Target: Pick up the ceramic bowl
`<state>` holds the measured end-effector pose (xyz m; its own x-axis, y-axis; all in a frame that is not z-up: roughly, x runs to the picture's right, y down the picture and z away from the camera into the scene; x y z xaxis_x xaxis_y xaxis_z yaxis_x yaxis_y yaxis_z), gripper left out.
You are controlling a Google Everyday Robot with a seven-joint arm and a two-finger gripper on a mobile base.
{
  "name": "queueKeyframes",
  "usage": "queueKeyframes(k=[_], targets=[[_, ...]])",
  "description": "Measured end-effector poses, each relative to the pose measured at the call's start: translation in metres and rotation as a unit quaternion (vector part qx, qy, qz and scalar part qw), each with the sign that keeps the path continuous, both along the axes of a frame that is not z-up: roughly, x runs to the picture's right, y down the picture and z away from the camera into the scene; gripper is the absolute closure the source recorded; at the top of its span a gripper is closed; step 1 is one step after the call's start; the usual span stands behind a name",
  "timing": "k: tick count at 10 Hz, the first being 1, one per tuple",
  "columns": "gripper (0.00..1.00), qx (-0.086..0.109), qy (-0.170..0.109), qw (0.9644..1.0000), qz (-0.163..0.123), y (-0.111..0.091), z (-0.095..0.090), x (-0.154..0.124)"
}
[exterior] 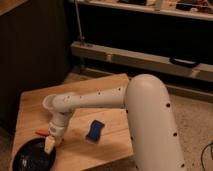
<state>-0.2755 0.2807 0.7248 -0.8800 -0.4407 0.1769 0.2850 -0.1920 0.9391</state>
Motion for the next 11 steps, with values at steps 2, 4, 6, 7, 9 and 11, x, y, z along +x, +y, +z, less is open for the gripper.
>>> queueKeyframes(k=[2,4,6,7,9,11], targets=[[0.49,-0.001,-0.002,1.0000,-0.004,0.000,0.002,-0.002],[0.49,-0.004,0.000,0.9999,-0.011,0.002,0.005,-0.004],[0.49,-0.006,0.005,0.9998,-0.019,0.005,0.008,-0.004],[0.49,-0.005,0.008,0.9997,-0.022,0.006,0.010,-0.004],[0.49,0.008,0.009,0.9996,-0.025,0.006,0.012,-0.004],[0.49,0.016,0.009,0.9994,-0.028,0.006,0.014,-0.006]])
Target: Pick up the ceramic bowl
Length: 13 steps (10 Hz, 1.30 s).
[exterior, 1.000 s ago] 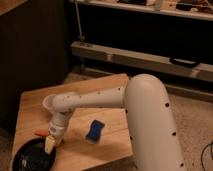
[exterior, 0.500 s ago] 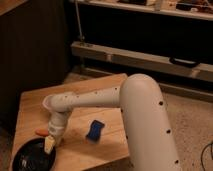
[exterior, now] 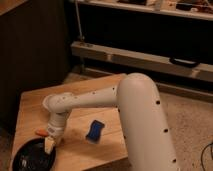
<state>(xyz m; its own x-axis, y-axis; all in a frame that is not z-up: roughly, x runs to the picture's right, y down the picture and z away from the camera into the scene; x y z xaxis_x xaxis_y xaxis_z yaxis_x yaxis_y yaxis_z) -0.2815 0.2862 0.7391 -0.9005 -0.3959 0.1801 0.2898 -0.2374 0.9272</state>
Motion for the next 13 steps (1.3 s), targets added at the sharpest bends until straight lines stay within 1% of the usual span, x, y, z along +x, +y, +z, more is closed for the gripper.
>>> queueKeyframes(k=[1,2,3,5,6,7,9,11,12,13], targets=[[0.55,0.002,0.000,1.0000,-0.001,-0.001,0.001,-0.001],[0.64,0.002,-0.001,1.0000,-0.002,0.000,0.003,-0.002],[0.69,0.004,-0.002,1.0000,-0.006,0.001,0.005,-0.003],[0.70,0.007,-0.005,0.9999,-0.014,0.001,0.008,-0.007],[0.72,0.007,-0.006,0.9998,-0.018,0.002,0.009,-0.008],[0.83,0.009,-0.008,0.9996,-0.025,0.002,0.011,-0.009],[0.98,0.011,-0.013,0.9994,-0.031,0.001,0.012,-0.011],[1.00,0.015,-0.025,0.9989,-0.037,-0.002,0.010,-0.013],[1.00,0.021,-0.031,0.9986,-0.037,-0.009,0.004,-0.012],[1.00,0.031,-0.036,0.9981,-0.039,-0.021,-0.006,-0.008]])
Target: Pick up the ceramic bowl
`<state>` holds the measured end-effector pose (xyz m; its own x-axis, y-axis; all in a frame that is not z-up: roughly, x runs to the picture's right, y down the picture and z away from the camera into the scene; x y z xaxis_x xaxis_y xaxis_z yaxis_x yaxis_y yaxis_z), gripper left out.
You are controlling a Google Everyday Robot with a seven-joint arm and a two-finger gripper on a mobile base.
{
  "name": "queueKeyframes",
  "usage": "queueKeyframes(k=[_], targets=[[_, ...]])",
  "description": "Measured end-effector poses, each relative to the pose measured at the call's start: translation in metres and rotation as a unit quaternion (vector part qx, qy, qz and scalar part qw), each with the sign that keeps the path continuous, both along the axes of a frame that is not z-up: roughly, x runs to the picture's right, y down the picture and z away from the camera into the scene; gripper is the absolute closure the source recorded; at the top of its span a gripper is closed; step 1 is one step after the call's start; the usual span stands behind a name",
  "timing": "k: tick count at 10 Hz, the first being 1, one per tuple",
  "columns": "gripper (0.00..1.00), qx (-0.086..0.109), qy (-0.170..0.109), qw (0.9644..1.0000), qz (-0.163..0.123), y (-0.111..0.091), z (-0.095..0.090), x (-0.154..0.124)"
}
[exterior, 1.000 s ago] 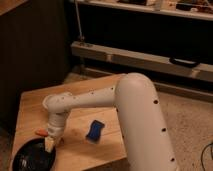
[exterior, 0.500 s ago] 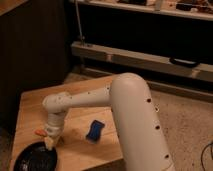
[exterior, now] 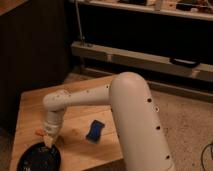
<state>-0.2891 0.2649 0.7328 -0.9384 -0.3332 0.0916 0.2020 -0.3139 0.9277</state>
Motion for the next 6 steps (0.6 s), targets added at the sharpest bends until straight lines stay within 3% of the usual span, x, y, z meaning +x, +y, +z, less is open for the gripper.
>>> queueKeyframes(k=[3,6], targets=[[1.00,0.027,-0.003,0.9996,-0.007,-0.043,-0.039,0.015],[1.00,0.040,-0.025,0.9987,-0.019,-0.116,-0.083,0.053]])
